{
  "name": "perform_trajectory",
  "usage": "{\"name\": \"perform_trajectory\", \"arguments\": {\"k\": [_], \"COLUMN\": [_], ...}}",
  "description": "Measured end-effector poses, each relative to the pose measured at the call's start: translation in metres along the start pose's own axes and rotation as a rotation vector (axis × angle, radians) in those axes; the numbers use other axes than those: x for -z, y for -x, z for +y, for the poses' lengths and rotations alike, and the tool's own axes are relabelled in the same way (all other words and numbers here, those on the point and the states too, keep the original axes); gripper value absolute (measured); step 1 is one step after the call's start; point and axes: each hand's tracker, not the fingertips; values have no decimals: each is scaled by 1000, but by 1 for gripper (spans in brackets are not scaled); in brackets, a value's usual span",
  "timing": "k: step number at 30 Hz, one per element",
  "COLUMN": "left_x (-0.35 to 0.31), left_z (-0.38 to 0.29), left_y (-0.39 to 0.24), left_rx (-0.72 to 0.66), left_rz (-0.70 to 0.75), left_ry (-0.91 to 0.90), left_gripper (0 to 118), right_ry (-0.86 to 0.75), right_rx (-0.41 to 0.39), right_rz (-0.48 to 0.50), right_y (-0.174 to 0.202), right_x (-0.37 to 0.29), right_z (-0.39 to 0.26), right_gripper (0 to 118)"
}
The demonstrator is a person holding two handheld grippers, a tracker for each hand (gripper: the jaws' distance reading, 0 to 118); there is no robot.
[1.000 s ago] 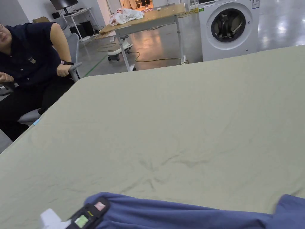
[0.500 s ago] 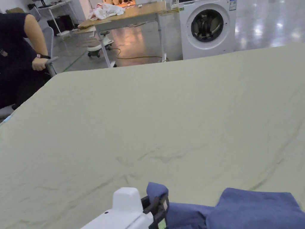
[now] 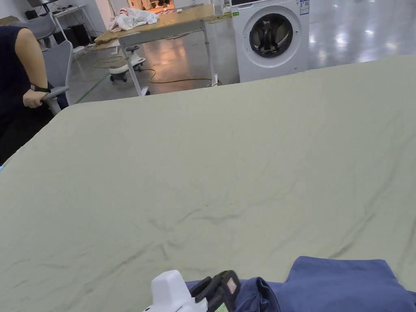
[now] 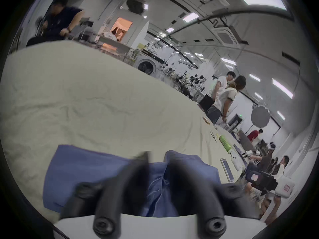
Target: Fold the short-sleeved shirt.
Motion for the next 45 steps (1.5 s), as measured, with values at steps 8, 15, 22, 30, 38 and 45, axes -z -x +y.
{"name": "perform_trajectory", "arguments": {"k": [8,15,22,30,38,45], "left_x": [65,22,-49,-12,-46,-118], "left_z": [-46,-6,24,-16,4,80], "left_y": [0,20,116,153,107,80], "left_rx": [-64,-67,-348,-701,-656,-213], "left_rz": [20,9,102,-96,-53,195], "left_ry": [231,59,-10,0,-61,-168], "left_gripper": [0,40,83,62,10,10], "right_ry": [26,45,79,82,88,88], "right_rx": [-11,22,0,-14,-16,-2], "right_rz": [-1,5,29,32,21,33], "right_y": [2,-3,-4,0,15,15], "right_x": [0,5,10,4,11,19], "right_z": [-3,-6,-7,-4,7,13], "right_gripper": [0,0,0,0,0,0]}}
